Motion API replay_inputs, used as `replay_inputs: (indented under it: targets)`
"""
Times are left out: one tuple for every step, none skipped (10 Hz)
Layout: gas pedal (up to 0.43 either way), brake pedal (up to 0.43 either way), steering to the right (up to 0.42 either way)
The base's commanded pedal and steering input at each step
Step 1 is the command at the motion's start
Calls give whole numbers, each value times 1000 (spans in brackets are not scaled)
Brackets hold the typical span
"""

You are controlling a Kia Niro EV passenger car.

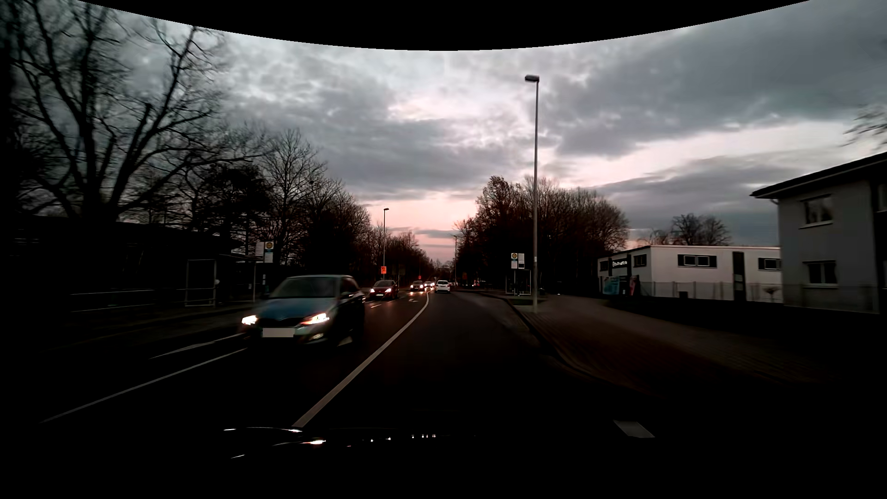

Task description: Follow the waypoints while adhering to traffic rules and regulations

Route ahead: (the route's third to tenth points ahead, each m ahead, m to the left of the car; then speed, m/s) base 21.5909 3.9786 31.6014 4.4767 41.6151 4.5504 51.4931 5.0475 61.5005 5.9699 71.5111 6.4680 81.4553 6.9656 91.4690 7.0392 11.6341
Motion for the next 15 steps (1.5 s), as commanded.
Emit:
replay_inputs:
  targets:
    - [110,0,-11]
    - [98,0,-13]
    - [87,0,-14]
    - [67,0,-14]
    - [39,0,-15]
    - [28,0,-15]
    - [28,0,-15]
    - [28,0,-15]
    - [20,0,-15]
    - [20,0,-15]
    - [20,0,-15]
    - [20,0,-15]
    - [20,0,-15]
    - [20,0,-15]
    - [20,0,-14]
